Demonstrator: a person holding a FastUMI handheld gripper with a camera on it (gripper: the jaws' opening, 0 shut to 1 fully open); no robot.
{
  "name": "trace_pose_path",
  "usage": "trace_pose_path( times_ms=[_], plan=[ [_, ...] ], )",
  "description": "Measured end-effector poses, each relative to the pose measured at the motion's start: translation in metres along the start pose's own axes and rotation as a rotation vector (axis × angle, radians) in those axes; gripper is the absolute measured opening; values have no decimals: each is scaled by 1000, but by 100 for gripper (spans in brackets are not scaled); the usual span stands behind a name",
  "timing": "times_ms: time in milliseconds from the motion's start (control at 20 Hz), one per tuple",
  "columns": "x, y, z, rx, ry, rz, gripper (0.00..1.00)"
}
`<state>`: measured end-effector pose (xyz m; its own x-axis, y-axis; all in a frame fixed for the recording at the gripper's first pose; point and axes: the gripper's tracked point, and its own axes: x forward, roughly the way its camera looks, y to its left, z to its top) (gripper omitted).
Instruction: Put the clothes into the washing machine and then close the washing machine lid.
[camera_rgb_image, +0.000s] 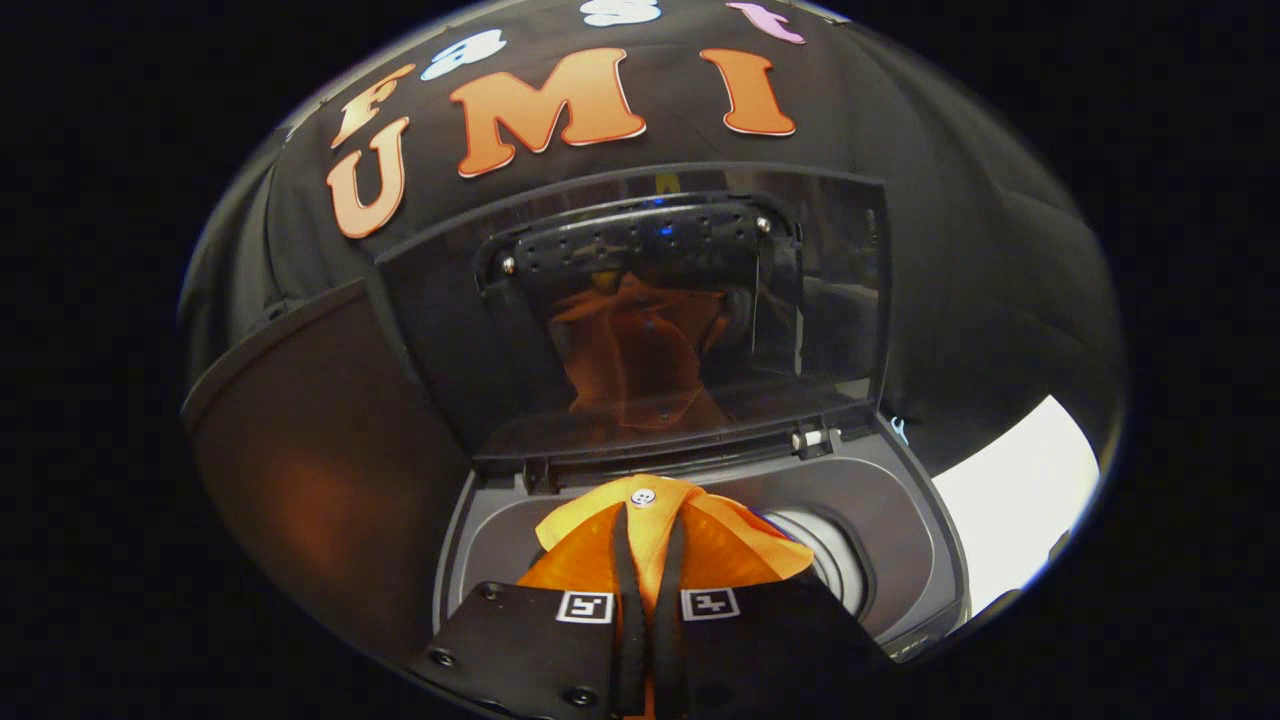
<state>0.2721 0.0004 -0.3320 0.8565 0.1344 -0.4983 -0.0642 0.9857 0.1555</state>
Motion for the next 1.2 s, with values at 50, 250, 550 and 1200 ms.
trace_pose_path(
  times_ms=[50,250,550,1200],
  plan=[
    [3,-4,-2,-14,12,-11,11],
    [3,-9,4,17,-11,-49,14],
    [2,-21,-15,-1,34,-93,99],
    [-76,-7,75,45,-208,-95,99]
  ],
)
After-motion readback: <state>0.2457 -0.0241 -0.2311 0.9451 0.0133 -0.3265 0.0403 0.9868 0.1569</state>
